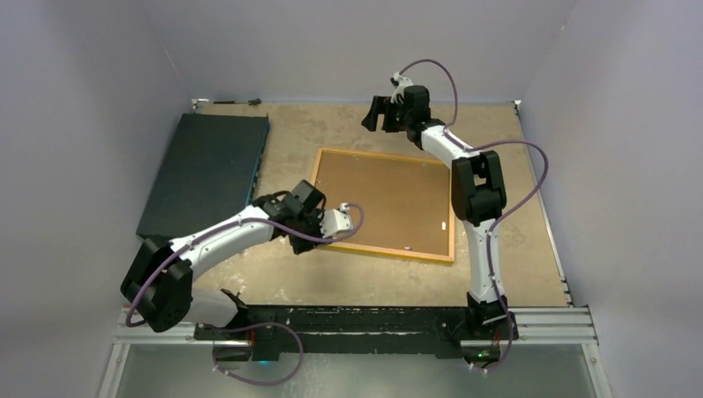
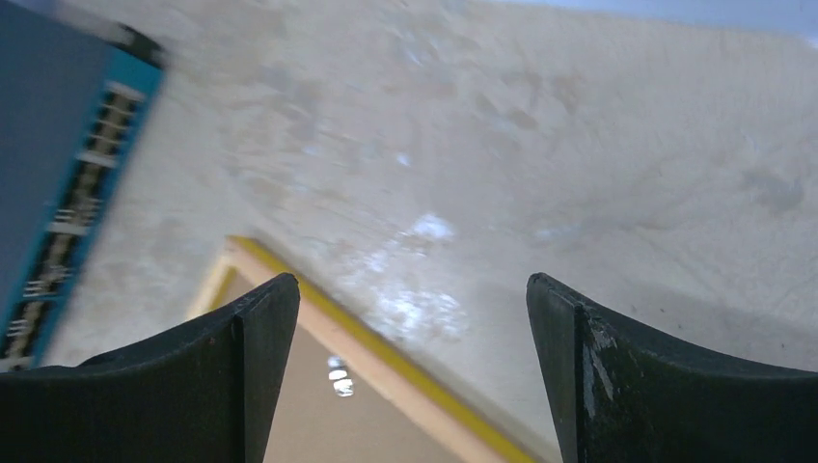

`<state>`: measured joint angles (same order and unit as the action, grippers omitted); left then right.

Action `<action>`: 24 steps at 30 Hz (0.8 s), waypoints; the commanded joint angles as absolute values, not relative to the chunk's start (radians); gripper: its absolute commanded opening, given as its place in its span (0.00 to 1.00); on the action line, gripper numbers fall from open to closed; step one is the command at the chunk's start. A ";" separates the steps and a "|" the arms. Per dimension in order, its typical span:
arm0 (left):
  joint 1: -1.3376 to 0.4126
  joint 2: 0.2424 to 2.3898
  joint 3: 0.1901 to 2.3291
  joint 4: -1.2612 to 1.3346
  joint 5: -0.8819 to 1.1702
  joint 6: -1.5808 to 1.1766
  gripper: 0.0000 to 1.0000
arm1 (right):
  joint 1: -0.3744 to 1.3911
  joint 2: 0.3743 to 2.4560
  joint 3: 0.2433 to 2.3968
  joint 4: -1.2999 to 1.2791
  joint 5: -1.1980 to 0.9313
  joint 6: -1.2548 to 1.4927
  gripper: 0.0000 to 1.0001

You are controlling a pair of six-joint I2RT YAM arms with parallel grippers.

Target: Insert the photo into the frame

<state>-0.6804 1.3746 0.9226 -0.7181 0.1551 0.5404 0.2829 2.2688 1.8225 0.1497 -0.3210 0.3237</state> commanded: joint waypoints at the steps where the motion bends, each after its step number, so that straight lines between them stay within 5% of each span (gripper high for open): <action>1: -0.782 1.289 0.799 -0.600 -0.035 0.605 0.44 | 0.267 2.346 1.912 -0.022 -0.228 0.273 0.90; 13: -0.827 1.410 0.645 -0.310 -0.375 0.691 0.44 | 0.234 2.326 1.807 -0.100 -0.143 0.306 0.90; 24: -0.700 1.503 0.687 -0.105 -0.351 0.688 0.42 | 0.230 2.043 1.333 -0.018 -0.079 0.436 0.89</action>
<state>-0.7216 1.4479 0.6540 -0.2684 -0.3351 0.6777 0.2291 2.1033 1.4445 0.0269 -0.1127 0.3614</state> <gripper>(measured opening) 0.420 0.889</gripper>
